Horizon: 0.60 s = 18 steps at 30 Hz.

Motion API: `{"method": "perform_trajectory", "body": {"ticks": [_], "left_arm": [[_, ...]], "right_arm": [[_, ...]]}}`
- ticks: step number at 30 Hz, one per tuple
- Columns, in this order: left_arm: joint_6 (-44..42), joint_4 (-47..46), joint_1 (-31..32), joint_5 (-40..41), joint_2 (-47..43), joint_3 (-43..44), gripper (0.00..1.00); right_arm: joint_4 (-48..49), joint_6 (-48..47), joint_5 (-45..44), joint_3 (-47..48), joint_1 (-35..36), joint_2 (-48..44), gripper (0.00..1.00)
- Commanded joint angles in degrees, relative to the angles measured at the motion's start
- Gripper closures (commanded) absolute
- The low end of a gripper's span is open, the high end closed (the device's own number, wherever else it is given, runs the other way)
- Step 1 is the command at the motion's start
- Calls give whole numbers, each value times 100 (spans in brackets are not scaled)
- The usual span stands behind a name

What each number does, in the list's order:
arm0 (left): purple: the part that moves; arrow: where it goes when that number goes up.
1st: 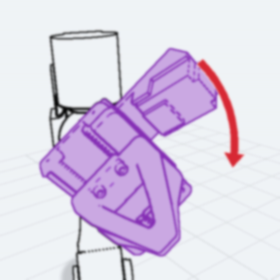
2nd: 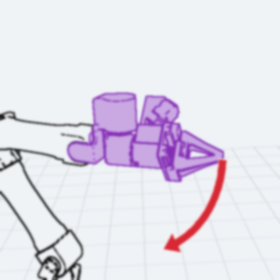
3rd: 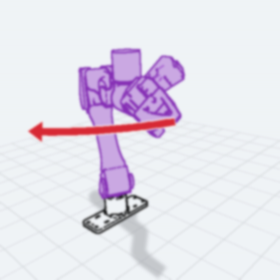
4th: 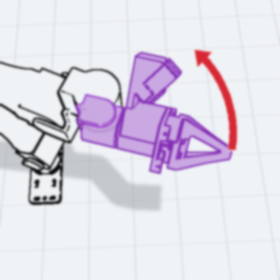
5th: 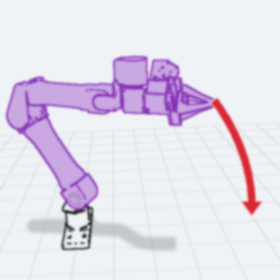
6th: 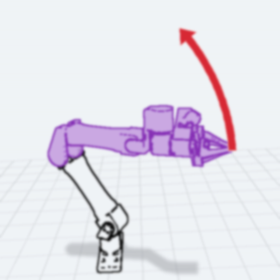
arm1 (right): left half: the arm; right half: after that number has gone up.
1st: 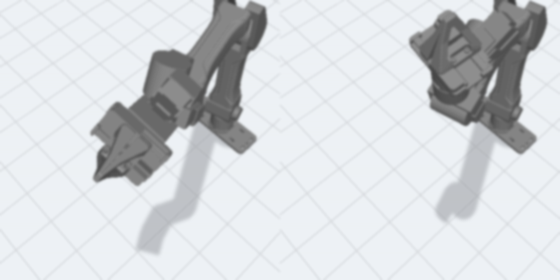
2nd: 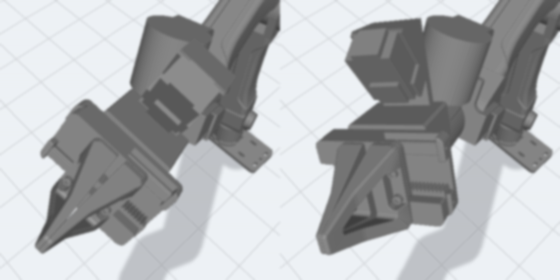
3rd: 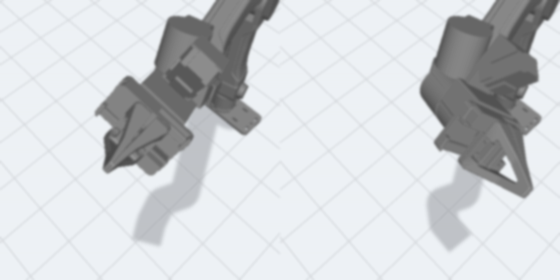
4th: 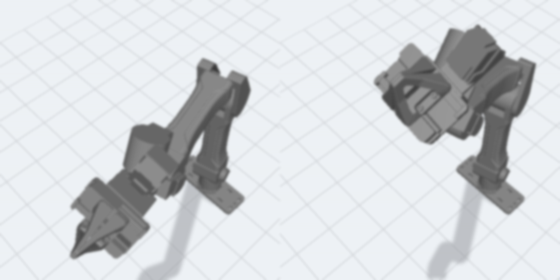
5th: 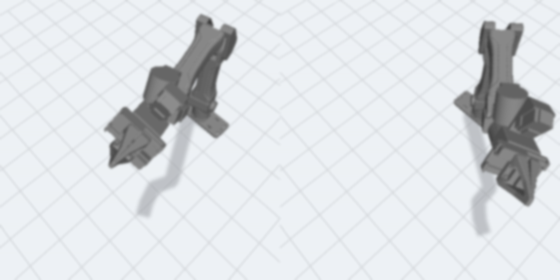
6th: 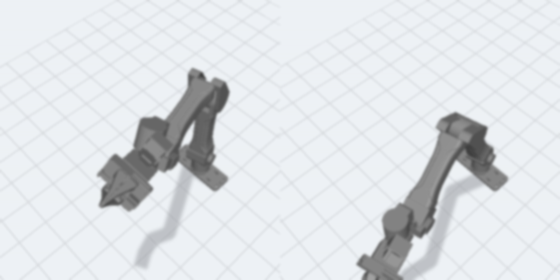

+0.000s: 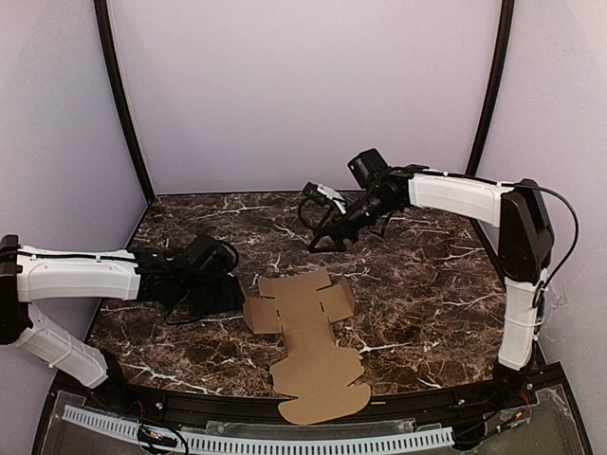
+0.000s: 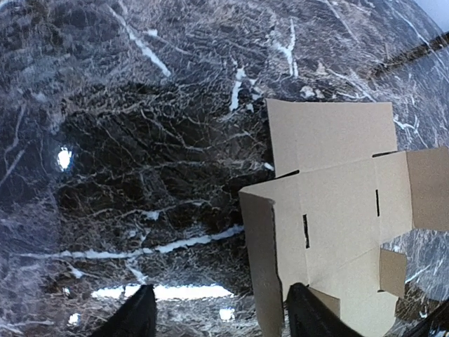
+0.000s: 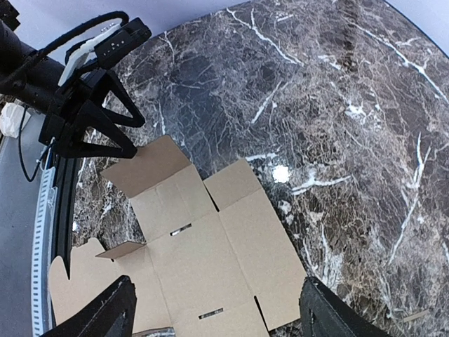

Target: Fold the paper box

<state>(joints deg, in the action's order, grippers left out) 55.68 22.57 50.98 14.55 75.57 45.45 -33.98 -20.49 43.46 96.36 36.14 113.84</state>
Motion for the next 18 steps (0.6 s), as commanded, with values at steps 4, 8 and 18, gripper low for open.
{"method": "perform_trajectory", "body": {"ticks": [4, 8, 18], "left_arm": [[-47, -49, -106, -1221, 1074, 580, 53], [-334, 242, -107, -1208, 1502, 1023, 77], [-2182, 182, -77, -214, 1444, 1443, 99]], "right_arm": [[-67, -43, -473, -349, 51, -266, 20], [-219, -289, -558, -310, 51, -168, 21], [-1835, -1824, -972, 1106, 47, 751, 20]]}}
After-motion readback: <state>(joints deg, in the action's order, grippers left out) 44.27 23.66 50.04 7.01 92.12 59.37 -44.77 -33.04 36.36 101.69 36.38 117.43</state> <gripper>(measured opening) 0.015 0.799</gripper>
